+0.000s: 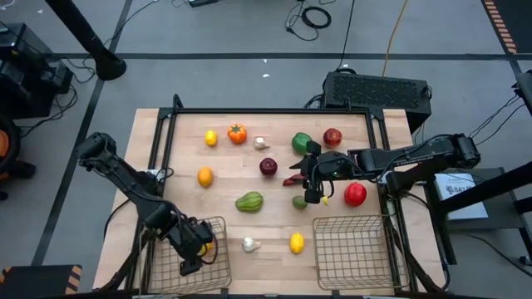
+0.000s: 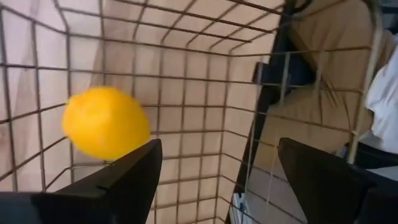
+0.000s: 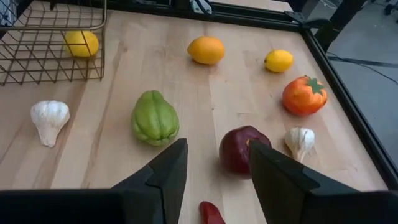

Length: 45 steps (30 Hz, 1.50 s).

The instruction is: Sort produce into baskets

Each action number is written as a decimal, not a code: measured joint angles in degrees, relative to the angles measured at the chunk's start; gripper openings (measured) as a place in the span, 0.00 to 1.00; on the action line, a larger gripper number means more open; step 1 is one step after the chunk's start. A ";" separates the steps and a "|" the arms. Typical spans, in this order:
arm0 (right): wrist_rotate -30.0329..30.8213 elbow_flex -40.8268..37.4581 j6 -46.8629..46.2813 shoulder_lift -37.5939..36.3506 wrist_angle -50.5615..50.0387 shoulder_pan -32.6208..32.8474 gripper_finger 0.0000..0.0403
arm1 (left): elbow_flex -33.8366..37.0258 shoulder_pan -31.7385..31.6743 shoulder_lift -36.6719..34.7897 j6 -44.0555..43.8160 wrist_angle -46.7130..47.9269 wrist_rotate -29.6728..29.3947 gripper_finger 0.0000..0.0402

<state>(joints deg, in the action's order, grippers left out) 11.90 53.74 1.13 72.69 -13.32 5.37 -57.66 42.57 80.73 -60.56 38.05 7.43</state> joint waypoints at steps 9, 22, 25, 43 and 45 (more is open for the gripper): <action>-0.20 0.00 -0.39 0.02 0.86 0.00 0.40 | -0.64 2.64 -0.02 -0.48 -0.18 -2.19 0.81; -1.48 0.02 -1.57 7.24 6.64 0.00 0.40 | -0.64 12.75 0.17 2.93 -11.19 -26.52 0.81; -4.46 0.02 -1.55 9.35 8.94 -0.02 0.40 | -0.64 17.33 0.17 5.65 -18.20 -30.51 0.81; -7.76 3.09 -0.13 12.24 11.43 0.80 0.40 | -0.66 25.55 10.70 -9.41 -21.69 -31.82 0.60; -7.76 3.45 0.72 12.24 11.41 0.87 0.40 | -0.66 25.87 10.82 -11.30 -18.72 -31.07 0.57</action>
<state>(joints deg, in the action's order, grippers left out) 4.14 57.18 1.84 84.93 -1.91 6.24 -58.33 68.45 91.55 -71.86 19.33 -23.64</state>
